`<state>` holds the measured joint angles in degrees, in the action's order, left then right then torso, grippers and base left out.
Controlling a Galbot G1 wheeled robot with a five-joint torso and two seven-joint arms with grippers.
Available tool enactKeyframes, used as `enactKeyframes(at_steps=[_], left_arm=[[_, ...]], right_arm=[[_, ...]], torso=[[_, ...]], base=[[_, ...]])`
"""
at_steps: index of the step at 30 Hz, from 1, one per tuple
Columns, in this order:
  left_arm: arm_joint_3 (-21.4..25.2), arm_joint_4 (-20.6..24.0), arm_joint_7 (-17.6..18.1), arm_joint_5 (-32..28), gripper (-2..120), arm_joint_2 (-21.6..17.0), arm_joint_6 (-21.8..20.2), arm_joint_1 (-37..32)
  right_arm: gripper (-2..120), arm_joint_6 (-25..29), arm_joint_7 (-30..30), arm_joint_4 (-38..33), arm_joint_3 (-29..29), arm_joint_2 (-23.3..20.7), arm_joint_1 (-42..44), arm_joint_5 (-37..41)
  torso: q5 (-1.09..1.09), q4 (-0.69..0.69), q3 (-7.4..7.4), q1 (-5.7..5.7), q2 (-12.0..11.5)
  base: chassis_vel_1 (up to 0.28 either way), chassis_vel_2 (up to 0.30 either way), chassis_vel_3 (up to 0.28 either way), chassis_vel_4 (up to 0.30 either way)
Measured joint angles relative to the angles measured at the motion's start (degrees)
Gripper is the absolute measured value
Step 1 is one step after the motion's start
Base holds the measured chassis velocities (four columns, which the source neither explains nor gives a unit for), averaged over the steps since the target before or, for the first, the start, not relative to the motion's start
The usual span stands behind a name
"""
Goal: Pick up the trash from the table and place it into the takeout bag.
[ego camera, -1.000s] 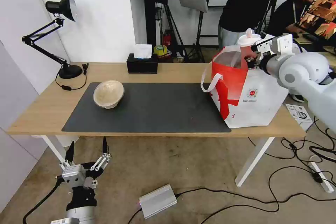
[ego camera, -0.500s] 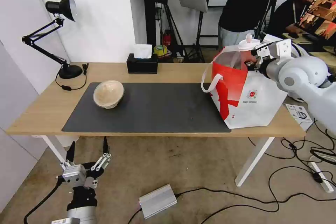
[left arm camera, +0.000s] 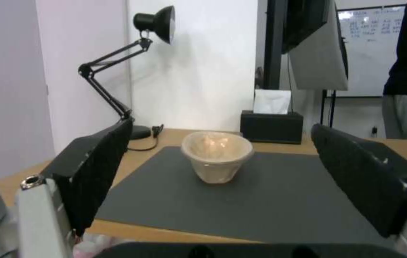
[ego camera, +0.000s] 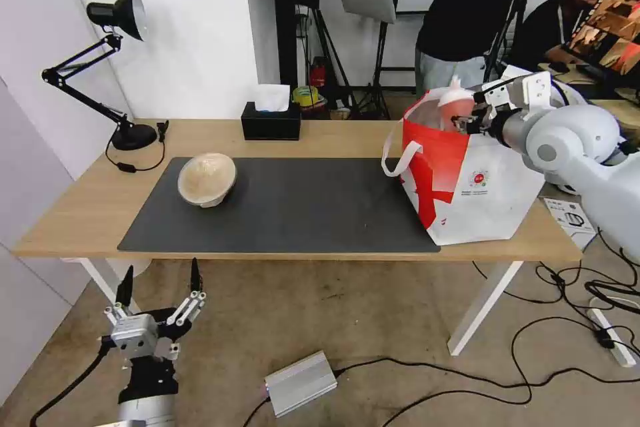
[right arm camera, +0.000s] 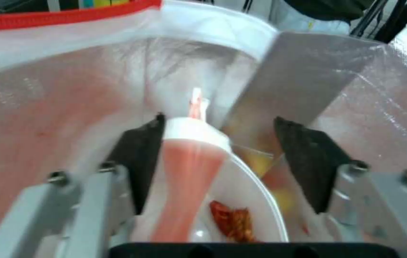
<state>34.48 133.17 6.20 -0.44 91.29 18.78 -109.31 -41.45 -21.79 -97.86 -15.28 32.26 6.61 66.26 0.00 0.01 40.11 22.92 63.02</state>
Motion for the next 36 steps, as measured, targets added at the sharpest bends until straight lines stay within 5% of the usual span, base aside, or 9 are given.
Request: enactKeyframes(at_steps=[9, 29, 36], left_arm=[[-0.38, -0.19, -0.21, 0.04, 100, -0.02, -0.20, 0.20], [-0.48, -0.11, -0.31, -0.15, 100, -0.06, -0.26, 0.20], [-0.53, -0.13, -0.25, -0.24, 100, -0.06, -0.26, 0.32]], right_arm=[[99, 0.01, 0.25, 0.41, -0.72, -0.63, -0.65, -1.12], [100, 0.02, 0.10, -0.87, 1.08, -0.41, 1.27, -1.57], [100, 2.07, 0.02, -6.41, 10.03, 0.06, 8.32, -1.36]], torso=[[0.00, -0.01, 0.00, 0.00, 0.00], [0.00, -0.01, 0.00, 0.00, 0.00], [-0.01, 0.00, 0.00, 0.00, 0.00]], base=[[0.000, 0.000, 0.000, 0.000], [0.000, 0.000, 0.000, 0.000], [0.000, 0.000, 0.000, 0.000]])
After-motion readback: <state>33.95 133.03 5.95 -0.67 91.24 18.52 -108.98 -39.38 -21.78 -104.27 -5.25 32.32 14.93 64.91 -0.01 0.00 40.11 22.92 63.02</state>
